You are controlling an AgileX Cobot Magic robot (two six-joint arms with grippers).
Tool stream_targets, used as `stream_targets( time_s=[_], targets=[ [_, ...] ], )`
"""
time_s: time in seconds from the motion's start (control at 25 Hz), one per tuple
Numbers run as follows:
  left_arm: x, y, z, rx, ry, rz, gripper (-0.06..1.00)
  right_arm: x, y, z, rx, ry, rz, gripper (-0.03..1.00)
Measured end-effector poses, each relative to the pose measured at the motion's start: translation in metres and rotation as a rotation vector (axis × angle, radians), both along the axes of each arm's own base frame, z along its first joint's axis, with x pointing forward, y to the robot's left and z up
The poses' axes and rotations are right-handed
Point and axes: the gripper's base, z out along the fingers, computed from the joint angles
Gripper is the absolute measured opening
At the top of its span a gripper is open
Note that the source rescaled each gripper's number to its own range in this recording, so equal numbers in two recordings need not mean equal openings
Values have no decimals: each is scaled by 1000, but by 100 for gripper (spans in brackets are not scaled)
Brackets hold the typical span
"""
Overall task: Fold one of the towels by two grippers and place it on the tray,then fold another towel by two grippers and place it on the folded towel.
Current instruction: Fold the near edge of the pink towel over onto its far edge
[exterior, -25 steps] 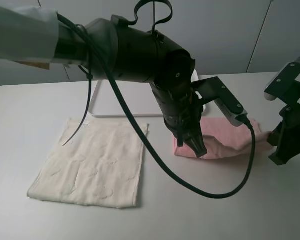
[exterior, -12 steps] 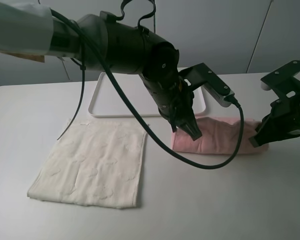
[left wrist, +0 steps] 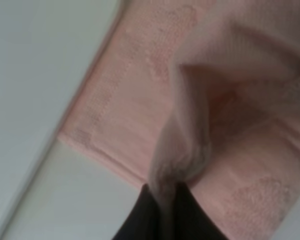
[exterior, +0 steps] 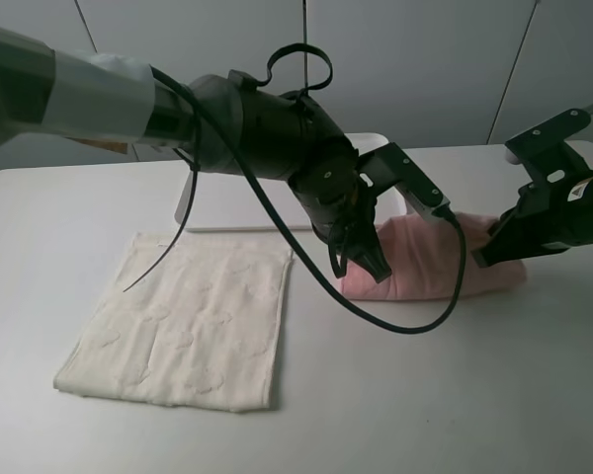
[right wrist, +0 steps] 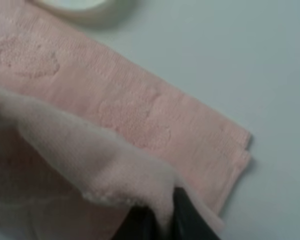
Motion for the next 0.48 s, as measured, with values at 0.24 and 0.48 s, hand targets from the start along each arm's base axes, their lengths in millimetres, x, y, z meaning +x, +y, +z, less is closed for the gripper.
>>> stream_targets(
  time_s=[0.24, 0.48],
  targets=[
    [11, 8, 0, -46, 17, 102, 26, 3, 0, -2, 12, -13, -16, 45],
    [26, 22, 1, -81, 37, 217, 98, 10, -1, 3, 107, -86, -161, 99]
  ],
)
